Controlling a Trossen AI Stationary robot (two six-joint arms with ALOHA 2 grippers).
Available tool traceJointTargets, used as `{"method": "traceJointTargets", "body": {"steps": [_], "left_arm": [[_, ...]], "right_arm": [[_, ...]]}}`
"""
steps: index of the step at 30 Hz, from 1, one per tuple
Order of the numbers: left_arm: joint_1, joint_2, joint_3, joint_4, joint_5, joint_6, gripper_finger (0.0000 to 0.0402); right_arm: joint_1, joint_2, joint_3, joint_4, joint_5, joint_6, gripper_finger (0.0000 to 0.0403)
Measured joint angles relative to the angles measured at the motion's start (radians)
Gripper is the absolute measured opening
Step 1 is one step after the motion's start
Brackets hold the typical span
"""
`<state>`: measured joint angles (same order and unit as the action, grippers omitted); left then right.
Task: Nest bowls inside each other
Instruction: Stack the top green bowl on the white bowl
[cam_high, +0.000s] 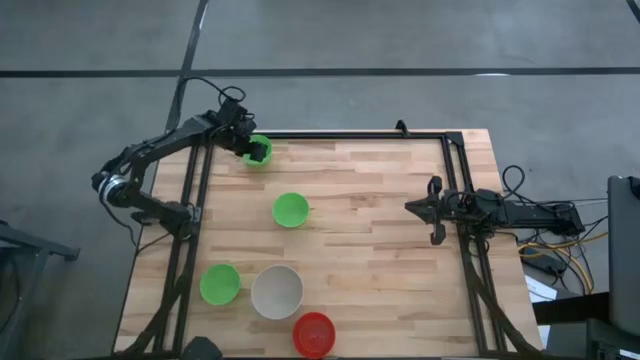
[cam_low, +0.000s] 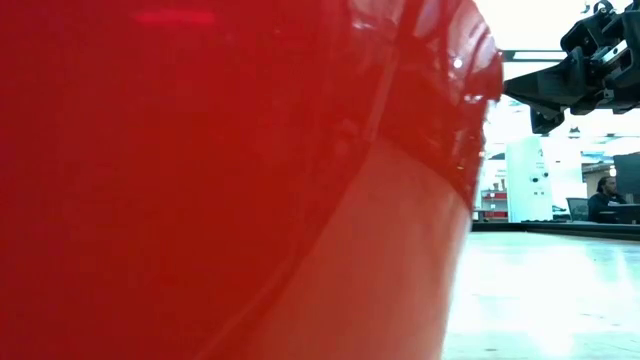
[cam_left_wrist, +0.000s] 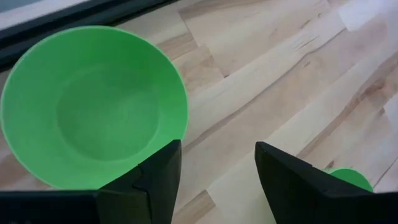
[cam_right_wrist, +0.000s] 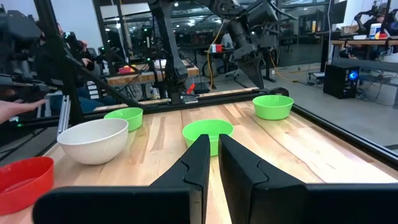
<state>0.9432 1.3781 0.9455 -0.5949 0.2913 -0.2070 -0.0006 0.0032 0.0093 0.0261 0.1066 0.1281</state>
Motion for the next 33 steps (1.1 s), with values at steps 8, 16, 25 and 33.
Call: {"method": "traceJointTargets", "body": {"steps": [8,16,25,33], "left_arm": [[0.0,0.044,0.0,0.001,0.001,0.0,0.0209],[0.0,0.068,-0.001,0.003,0.013,0.029,0.0209],[0.0,0.106,-0.001,0.004,0.038,0.084,0.0209],[0.0,0.138,-0.001,0.005,0.038,0.103,0.0209]], "right_arm": [[0.0,0.0,0.0,0.0,0.0,0.001,0.0034],[0.0,0.0,0.0,0.0,0.0,0.0,0.0034],[0.0,0.0,0.0,0.0,0.0,0.0,0.0034],[0.0,0.0,0.0,0.0,0.0,0.001,0.0034]]}}
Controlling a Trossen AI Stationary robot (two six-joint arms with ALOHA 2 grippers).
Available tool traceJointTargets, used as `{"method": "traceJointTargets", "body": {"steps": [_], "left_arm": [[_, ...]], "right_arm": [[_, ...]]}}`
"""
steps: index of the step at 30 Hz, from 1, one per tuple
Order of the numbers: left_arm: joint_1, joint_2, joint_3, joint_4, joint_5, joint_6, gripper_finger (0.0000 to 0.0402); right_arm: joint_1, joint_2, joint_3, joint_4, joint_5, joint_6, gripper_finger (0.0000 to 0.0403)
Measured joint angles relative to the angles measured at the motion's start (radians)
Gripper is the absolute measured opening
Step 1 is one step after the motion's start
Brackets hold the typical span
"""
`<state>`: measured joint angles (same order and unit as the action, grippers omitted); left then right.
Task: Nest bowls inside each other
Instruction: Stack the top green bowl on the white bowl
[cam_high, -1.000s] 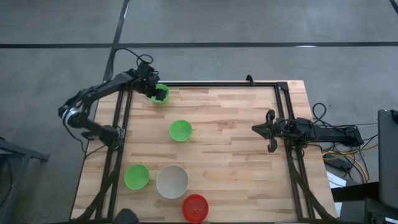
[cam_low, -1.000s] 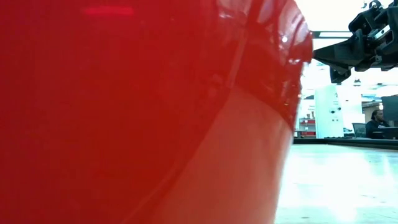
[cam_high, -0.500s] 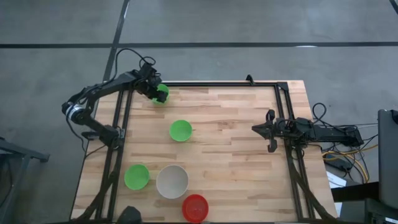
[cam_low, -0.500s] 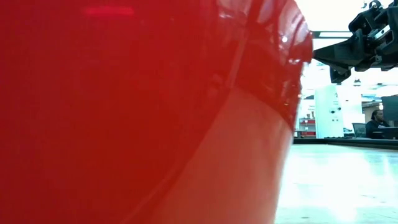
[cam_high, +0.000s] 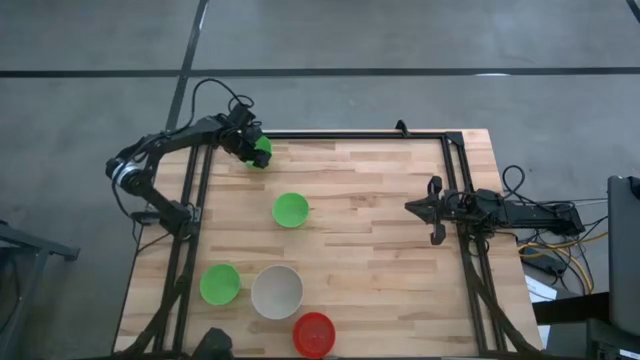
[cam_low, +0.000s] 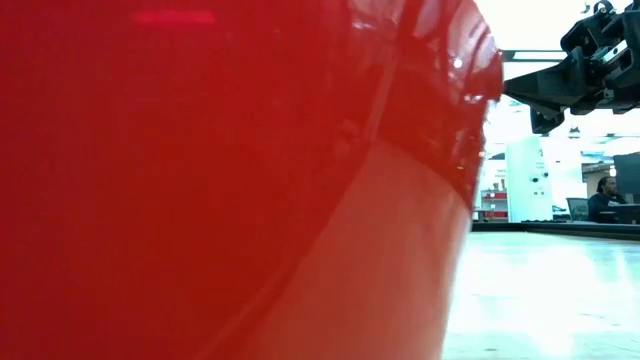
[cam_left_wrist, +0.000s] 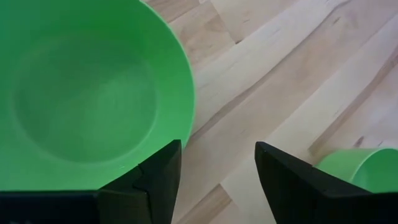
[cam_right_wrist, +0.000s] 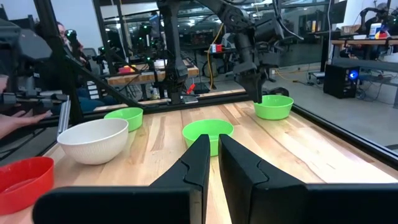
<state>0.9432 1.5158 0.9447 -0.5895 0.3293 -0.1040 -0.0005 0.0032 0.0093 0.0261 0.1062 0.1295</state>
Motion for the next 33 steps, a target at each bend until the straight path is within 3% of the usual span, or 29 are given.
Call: {"method": "traceJointTargets", "body": {"steps": [25,33], "left_arm": [[0.0,0.064,0.0,0.021,-0.017,0.054,0.0206],[0.0,0.064,0.0,0.021,-0.037,0.054,0.0162]], "right_arm": [[0.0,0.0,0.0,0.0,0.0,0.0,0.0034],[0.0,0.0,0.0,0.0,0.0,-0.001,0.0034]]}}
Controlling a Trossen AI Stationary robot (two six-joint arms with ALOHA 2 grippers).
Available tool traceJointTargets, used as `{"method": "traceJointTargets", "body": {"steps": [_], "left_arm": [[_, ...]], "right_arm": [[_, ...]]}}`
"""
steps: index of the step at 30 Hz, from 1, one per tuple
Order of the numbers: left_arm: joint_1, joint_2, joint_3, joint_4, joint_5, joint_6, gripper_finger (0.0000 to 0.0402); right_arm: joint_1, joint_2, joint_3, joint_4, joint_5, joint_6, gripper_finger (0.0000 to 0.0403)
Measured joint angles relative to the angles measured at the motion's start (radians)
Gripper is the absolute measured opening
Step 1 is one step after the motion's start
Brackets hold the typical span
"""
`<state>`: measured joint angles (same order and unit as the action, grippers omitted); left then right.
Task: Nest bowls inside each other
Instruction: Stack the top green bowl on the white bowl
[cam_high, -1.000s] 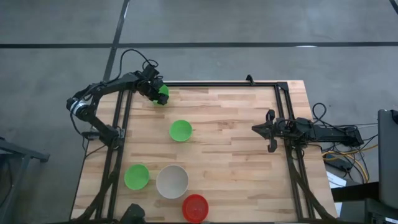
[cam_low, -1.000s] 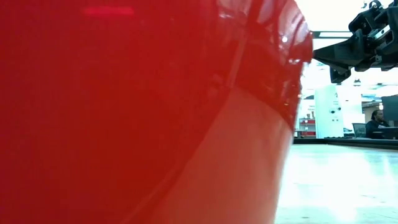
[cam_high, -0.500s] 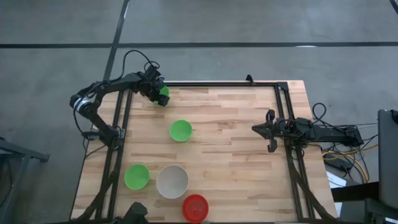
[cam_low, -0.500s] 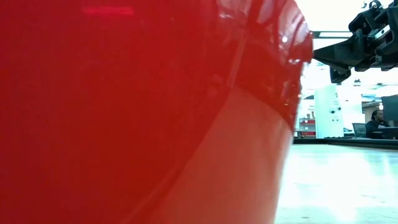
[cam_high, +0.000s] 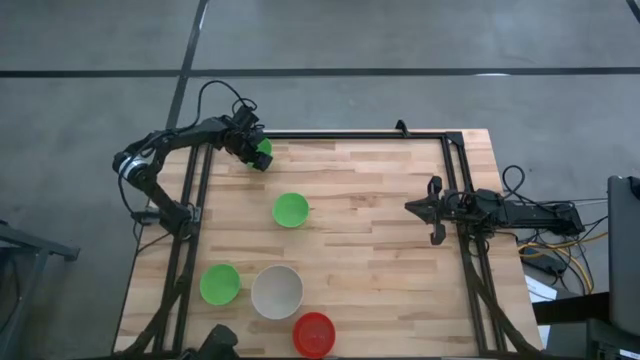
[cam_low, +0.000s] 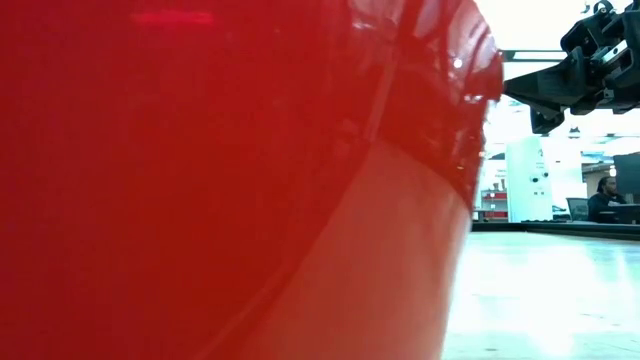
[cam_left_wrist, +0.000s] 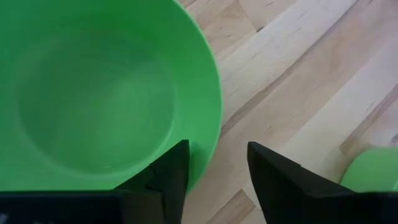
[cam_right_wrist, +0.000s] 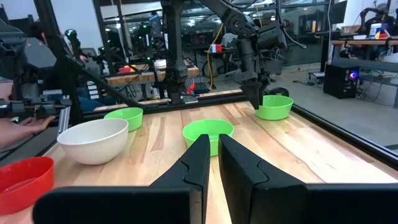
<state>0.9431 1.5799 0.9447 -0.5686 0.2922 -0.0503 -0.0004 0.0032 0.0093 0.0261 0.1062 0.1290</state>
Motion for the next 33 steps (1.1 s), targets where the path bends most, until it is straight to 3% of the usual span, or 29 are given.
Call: {"method": "traceJointTargets", "body": {"steps": [27,33], "left_arm": [[0.0,0.0,0.0,0.001,-0.01,0.004,0.0013],[0.0,0.0,0.0,0.002,-0.005,0.001,0.0007]], "right_arm": [[0.0,0.0,0.0,0.0,0.0,0.0,0.0034],[0.0,0.0,0.0,0.0,0.0,-0.001,0.0034]]}}
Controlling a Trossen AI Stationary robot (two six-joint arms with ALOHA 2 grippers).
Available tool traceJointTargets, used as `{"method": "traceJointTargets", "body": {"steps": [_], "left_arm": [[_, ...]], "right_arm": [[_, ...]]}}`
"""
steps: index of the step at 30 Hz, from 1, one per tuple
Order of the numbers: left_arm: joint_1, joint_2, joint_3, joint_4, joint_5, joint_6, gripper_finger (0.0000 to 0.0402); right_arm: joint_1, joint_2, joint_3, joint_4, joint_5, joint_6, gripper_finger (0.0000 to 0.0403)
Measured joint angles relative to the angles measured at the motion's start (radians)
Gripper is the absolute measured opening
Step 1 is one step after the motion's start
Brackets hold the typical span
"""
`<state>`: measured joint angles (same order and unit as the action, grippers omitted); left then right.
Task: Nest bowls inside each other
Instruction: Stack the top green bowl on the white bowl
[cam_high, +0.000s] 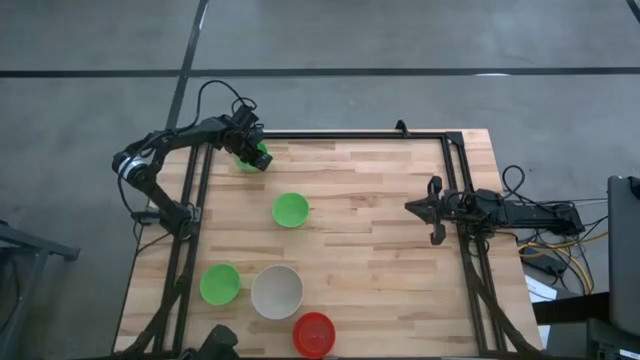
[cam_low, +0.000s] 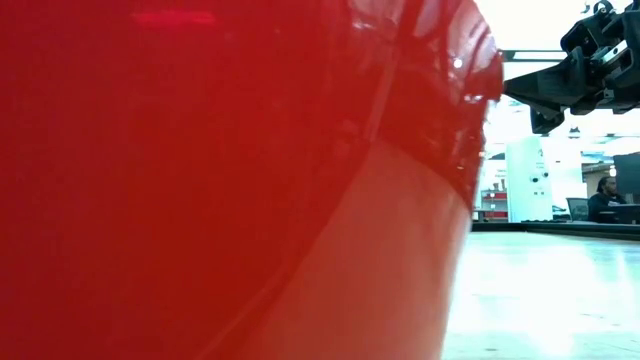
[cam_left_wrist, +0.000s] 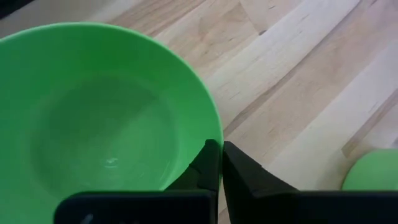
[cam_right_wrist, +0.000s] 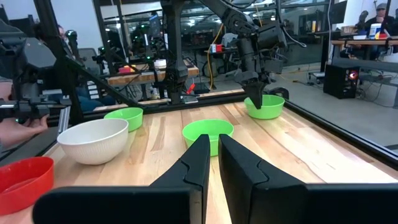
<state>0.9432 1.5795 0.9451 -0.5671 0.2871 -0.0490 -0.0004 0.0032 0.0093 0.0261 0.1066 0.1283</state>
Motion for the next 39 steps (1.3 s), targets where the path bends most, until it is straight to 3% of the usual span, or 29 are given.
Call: {"method": "traceJointTargets", "body": {"steps": [26,39], "left_arm": [[-0.002,-0.035,0.104,-0.022,0.01,0.014,0.0004],[-0.007,-0.119,0.116,-0.09,0.011,0.038,0.0004]], "right_arm": [[0.0,0.0,0.0,0.0,0.0,0.001,0.0034],[0.0,0.0,0.0,0.0,0.0,0.0,0.0034]]}}
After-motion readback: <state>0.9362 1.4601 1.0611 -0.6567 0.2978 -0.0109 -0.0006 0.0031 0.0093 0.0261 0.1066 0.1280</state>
